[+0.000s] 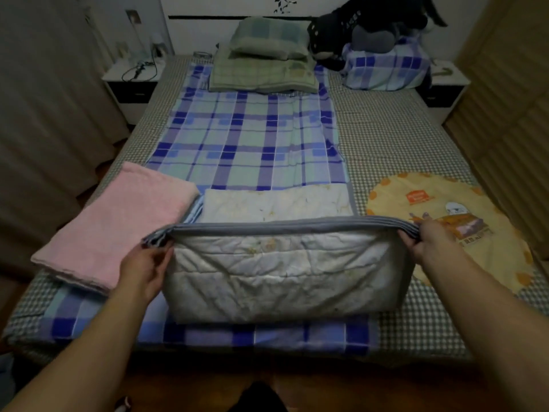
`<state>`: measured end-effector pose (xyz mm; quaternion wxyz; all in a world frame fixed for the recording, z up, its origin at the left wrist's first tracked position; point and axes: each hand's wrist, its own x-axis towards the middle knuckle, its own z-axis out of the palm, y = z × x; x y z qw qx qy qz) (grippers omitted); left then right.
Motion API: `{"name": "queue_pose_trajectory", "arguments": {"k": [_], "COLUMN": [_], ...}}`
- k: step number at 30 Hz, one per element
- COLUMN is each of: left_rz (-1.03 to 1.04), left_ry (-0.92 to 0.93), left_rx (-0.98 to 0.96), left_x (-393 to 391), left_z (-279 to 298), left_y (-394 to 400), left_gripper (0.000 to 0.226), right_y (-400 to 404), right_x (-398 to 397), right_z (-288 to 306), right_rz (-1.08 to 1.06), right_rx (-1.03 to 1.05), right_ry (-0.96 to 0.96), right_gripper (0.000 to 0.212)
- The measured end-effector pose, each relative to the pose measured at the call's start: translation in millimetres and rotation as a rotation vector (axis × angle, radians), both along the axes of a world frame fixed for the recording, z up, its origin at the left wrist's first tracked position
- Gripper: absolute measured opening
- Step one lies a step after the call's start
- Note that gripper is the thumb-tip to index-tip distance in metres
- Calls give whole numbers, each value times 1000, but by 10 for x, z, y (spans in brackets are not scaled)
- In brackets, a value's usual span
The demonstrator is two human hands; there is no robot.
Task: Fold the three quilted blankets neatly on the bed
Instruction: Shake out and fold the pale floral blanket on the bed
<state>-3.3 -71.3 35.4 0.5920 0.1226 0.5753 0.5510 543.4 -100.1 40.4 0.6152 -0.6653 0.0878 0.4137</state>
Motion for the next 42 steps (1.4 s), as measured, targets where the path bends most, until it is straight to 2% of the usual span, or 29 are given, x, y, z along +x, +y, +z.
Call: {"name": "queue_pose_trajectory", "arguments": {"k": [2, 4, 5, 7, 9, 11, 13, 16, 19, 22, 26, 30, 32, 36, 38, 40, 41, 42], "left_rz": [45, 6, -55, -208, -397, -488, -436, -240, -226, -285, -304, -193, -240, -360, -386, -421, -515, -690], "left_ry": [92, 236, 349, 776, 1153, 1297, 1272, 1224, 1261, 1278, 1396, 1466, 1491, 1448, 1490, 1689, 1785, 1835], "left_rx": [-28, -87, -126, -255, -334, -309, -239, -110, -122, -206, -203, -198, -237, -310, -315, -149, -9, 122], "left_x": [33, 53, 47, 22, 110, 260, 369, 396, 444, 515, 600, 678, 703, 725, 873, 1086, 1256, 1467], "left_z": [-145, -427, -660, -1219, -1716, -2105, -2343, -2408, -2324, -2481, -2768, -2824, -2902, -3114, -3057, -2924, -2828, -2760], "left_y": [682, 1388, 1701, 2210, 2549, 2785, 2923, 3024, 3268, 3572, 3810, 3942, 4005, 4115, 4078, 3865, 3672, 3452], "left_gripper": [27, 23, 24, 29, 38, 39, 35, 31, 34, 39, 42, 39, 38, 33, 33, 51, 58, 61], "right_y": [596, 1181, 1450, 1958, 2341, 2514, 2615, 2842, 3129, 3378, 3525, 3655, 3704, 3725, 3781, 3760, 3686, 3544], "right_x": [-111, -175, -206, -173, -44, -87, -185, -69, 114, 147, 94, 141, 154, 245, 220, 58, -97, -327], "right_z": [143, 99, -23, -523, -1321, -1895, -2106, -2085, -2043, -2278, -2587, -2738, -2831, -2998, -3012, -2889, -2807, -2710], "right_rz": [-6, 24, 92, 311, 527, 540, 449, 320, 339, 421, 489, 384, 460, 566, 565, 492, 486, 598], "right_rx": [61, 79, 78, -43, -322, -585, -707, -870, -764, -684, -644, -553, -521, -611, -692, -742, -654, -528], "right_ry": [17, 12, 9, -108, -388, -609, -758, -975, -1046, -1062, -985, -1018, -1045, -1078, -1087, -1267, -1412, -1548], "right_gripper": [34, 13, 10, 4, 26, 43, 37, 37, 30, 23, 33, 29, 34, 38, 44, 50, 50, 49]}}
